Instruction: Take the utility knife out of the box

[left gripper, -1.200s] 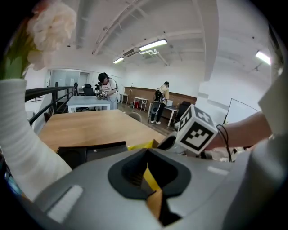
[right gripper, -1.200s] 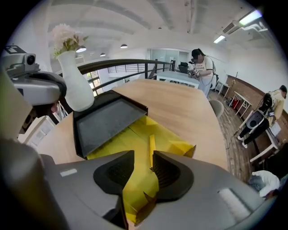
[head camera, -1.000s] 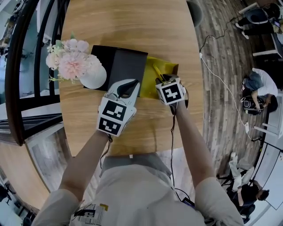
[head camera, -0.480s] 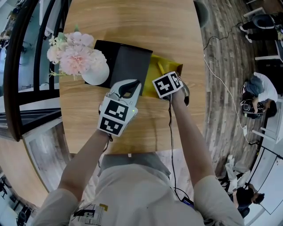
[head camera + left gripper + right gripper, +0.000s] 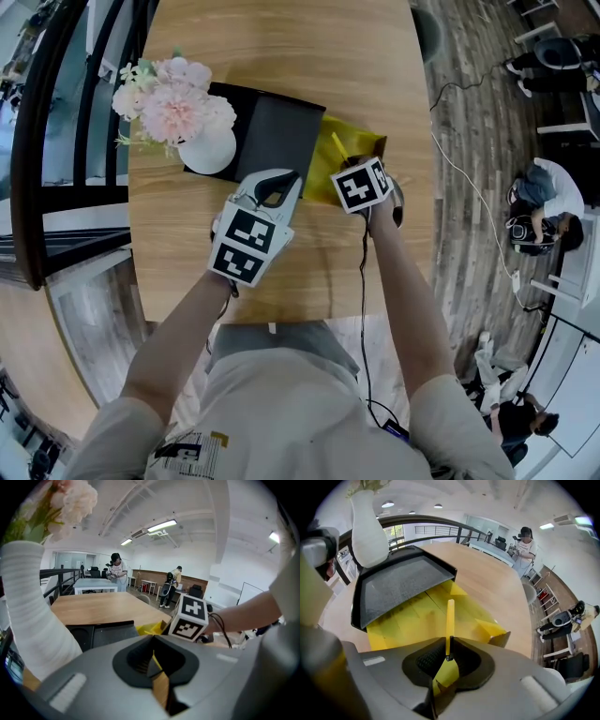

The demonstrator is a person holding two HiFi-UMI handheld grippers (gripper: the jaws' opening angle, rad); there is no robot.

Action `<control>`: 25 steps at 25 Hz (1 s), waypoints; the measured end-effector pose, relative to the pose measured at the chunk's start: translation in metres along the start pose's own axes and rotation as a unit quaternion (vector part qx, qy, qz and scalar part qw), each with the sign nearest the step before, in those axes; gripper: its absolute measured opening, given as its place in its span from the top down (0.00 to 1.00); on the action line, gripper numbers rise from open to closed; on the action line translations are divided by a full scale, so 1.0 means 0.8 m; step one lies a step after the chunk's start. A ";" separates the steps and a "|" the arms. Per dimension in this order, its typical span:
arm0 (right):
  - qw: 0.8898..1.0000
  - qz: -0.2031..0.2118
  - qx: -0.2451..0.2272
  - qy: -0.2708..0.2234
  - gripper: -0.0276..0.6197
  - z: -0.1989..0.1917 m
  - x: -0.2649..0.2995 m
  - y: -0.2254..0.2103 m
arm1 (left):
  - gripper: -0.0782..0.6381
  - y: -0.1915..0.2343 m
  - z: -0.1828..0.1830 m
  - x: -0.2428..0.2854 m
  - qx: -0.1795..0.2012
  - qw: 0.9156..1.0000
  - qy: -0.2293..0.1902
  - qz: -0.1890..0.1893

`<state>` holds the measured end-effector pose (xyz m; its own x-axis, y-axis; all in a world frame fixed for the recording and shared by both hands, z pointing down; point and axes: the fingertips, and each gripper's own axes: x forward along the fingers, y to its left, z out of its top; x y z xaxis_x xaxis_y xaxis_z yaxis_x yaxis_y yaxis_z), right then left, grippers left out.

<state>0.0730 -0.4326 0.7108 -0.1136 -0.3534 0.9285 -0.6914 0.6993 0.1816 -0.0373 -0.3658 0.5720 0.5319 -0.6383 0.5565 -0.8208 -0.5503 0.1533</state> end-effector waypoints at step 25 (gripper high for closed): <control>0.934 -0.106 0.066 -0.333 0.87 0.053 -0.389 -0.043 | 0.89 -0.094 0.171 -0.138 0.098 0.986 -0.133 0.019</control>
<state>0.1020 -0.3731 0.4021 -0.3534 -0.8145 0.4600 -0.8253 0.5030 0.2566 -0.0058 -0.3280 0.3872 0.5595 -0.7643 0.3206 -0.7984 -0.6008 -0.0389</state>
